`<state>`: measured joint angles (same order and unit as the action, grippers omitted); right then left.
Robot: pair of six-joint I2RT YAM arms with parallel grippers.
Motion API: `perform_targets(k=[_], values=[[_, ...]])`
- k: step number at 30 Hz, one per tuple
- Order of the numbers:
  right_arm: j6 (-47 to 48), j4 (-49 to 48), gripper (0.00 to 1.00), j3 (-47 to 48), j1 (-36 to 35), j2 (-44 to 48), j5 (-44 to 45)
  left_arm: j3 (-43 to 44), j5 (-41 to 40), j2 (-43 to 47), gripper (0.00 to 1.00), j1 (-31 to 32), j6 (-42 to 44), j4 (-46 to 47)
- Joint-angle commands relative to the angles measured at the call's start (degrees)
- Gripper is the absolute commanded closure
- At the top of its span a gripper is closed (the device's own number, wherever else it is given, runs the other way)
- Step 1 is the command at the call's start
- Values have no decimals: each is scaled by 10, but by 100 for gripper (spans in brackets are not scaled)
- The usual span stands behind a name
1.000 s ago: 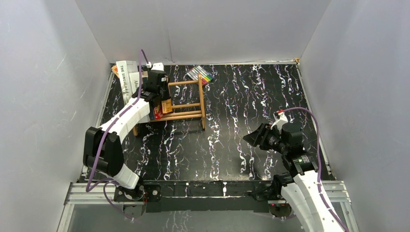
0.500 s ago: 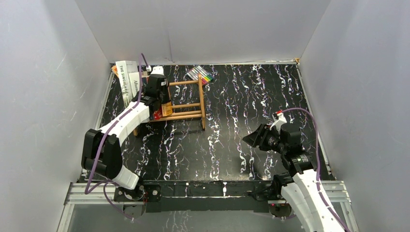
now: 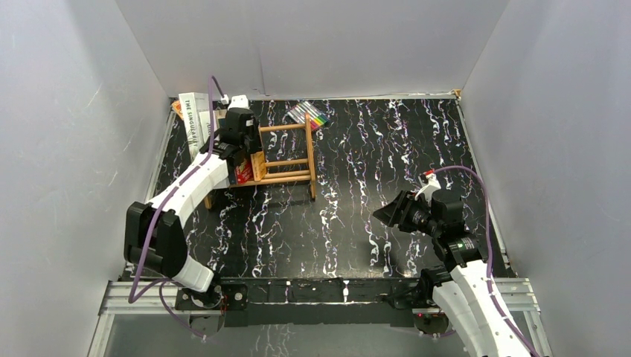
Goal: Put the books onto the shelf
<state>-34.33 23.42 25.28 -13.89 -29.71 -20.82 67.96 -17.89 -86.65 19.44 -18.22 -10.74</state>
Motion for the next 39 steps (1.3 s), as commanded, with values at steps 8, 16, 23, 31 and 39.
perform_targets(k=[8, 16, 23, 31, 39], values=[[-1, -29, 38, -1, 1, 0, -8, 79, -12, 55, 59, -4, -41, -73], [5, -30, 38, 6, 1, -22, -8, 92, 79, 109, 51, -5, -49, -79], [21, -11, 37, 38, 0, -14, 14, 110, 158, 150, 42, -5, -61, -84], [82, 86, 12, 159, 1, -7, 119, 110, 124, 271, 13, -4, -43, -212], [122, 150, 1, 283, 0, -47, 191, 109, 15, 382, 11, -5, -57, -402]])
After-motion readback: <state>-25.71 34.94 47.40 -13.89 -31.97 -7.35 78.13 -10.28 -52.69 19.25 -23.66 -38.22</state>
